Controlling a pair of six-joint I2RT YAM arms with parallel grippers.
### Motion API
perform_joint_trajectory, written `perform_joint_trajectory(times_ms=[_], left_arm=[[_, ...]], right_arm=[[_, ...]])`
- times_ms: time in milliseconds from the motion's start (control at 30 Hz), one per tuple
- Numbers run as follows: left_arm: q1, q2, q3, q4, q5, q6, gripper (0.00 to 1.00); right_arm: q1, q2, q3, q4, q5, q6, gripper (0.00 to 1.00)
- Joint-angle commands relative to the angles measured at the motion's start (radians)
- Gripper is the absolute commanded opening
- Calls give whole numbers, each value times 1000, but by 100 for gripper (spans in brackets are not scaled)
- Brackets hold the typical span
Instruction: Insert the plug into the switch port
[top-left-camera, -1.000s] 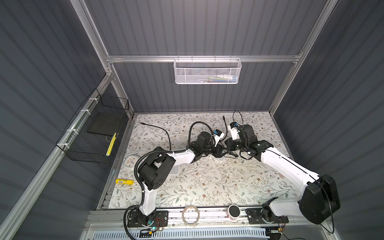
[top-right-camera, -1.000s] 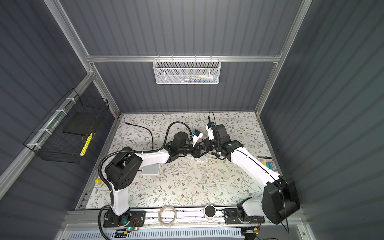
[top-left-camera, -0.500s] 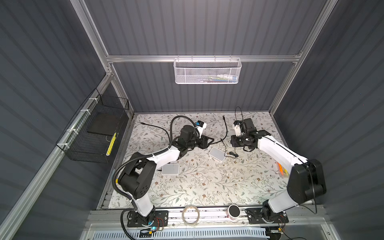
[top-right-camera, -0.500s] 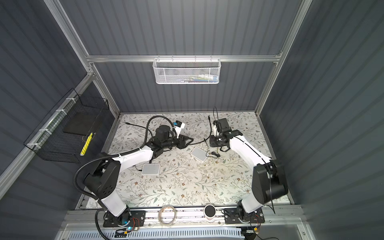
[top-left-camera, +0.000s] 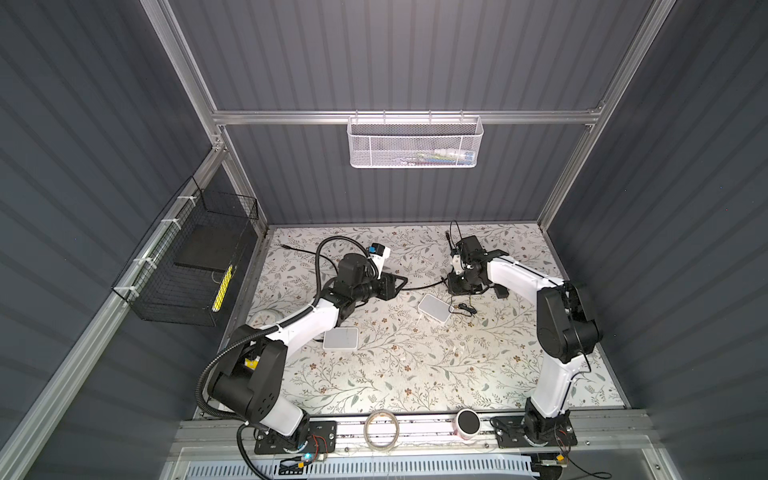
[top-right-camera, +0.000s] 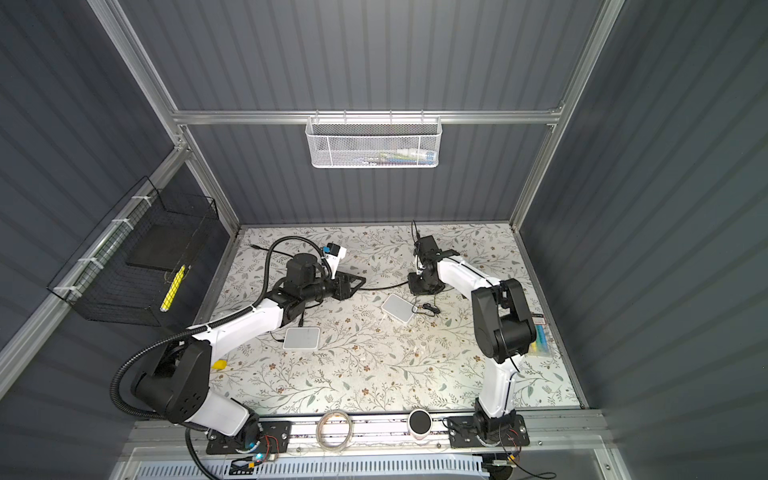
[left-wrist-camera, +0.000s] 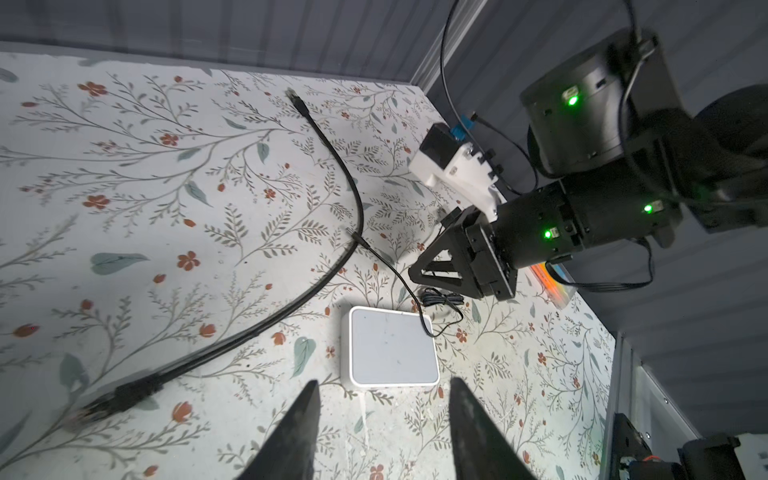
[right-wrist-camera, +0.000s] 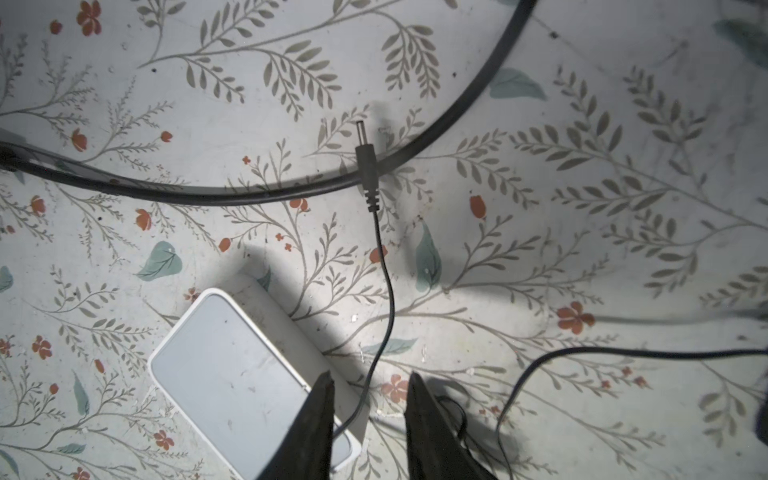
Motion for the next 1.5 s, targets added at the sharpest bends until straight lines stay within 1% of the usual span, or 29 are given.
perform_joint_trajectory(times_ms=[0,233,433,533,667,700,767,867,1067,1233,1300,1467], left_arm=[[25,-37,-22,-17,28,19,50],[62,-40,-40,-8,60,14,50],[80,-45,-57,-4,71,10,50],[83,-43,-62,4,77,4,49],[85,-37,-58,2,90,-4,49],[84,-35,-58,4,92,-7,49],[84,-28,-53,4,102,-15,49],[85,4,-28,12,146,-39,50],[75,102,10,134,227,-158,51],[27,169,89,128,244,-171,56],[5,193,123,121,248,-172,56],[-51,283,193,108,264,-173,55]], right_arm=[[3,39,32,-35,3,25,32],[5,97,57,-38,9,50,29],[6,105,41,-21,19,66,26],[7,108,38,-7,6,72,19],[7,82,10,26,-18,75,3],[6,66,1,35,-22,72,0],[7,30,-20,43,-21,63,0],[6,-40,-62,42,-9,43,0],[7,-215,-192,61,-17,29,0],[42,-332,-298,88,-44,19,0],[60,-359,-325,88,-38,18,0],[67,-414,-393,143,-72,33,0]])
